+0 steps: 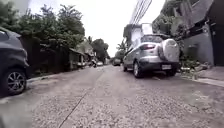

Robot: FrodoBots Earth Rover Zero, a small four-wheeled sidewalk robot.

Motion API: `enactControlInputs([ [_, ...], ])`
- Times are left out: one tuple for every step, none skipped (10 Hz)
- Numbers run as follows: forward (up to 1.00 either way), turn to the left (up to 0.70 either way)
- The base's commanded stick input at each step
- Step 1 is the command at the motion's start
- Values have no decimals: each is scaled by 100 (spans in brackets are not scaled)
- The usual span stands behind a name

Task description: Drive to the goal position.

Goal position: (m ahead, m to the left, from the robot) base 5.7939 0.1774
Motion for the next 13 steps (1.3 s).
enactControlInputs([
  [100, 16],
  [100, 23],
  [100, 27],
  [100, 27],
  [100, 2],
  [100, 0],
  [100, 0],
  [100, 19],
  [100, 5],
  [100, 0],
  [100, 0],
  [100, 0],
  [100, 0],
])
